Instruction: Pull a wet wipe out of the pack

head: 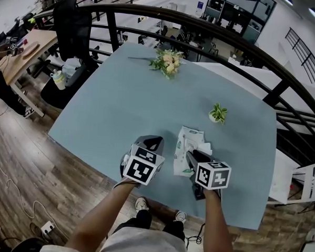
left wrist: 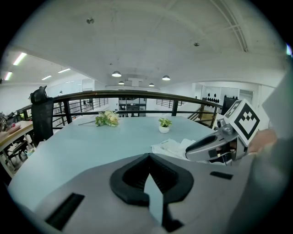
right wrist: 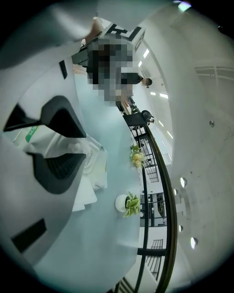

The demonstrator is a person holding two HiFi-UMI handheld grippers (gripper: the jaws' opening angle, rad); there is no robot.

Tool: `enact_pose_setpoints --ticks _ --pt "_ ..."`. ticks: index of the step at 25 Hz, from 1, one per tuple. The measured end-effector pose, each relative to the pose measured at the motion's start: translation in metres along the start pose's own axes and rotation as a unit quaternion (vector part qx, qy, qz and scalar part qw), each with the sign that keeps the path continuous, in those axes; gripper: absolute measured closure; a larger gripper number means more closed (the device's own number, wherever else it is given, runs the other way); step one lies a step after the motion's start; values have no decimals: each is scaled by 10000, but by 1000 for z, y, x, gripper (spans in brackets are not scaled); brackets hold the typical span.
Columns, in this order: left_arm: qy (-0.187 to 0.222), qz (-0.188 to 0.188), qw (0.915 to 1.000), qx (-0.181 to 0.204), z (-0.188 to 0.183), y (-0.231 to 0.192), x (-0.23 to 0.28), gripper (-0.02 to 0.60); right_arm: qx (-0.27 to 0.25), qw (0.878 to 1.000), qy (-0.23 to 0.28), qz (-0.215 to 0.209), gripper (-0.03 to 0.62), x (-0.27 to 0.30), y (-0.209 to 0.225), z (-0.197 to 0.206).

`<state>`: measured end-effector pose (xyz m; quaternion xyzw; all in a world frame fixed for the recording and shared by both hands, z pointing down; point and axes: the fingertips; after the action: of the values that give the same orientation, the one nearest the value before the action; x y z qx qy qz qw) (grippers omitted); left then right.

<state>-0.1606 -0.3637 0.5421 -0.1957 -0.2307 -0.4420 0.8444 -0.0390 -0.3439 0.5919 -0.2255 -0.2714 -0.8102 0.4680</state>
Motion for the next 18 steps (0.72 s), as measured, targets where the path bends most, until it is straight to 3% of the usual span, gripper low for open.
enact_pose_setpoints --ticks 15,18 --pt "54 4 10000 5 -2 0 -7 588 345 9992 13 -211 530 0 -3 0" --pt "60 -8 10000 24 -3 -1 -8 588 332 9994 -27 -96 582 2 0 2"
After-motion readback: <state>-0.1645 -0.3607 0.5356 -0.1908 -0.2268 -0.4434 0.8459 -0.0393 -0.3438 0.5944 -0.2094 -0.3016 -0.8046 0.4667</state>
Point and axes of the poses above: the fingertips, and each gripper's own axes: x forward along the fingers, y to its right, z out of its underside, and after that the axes turned 4 degrees about -x, right-handed
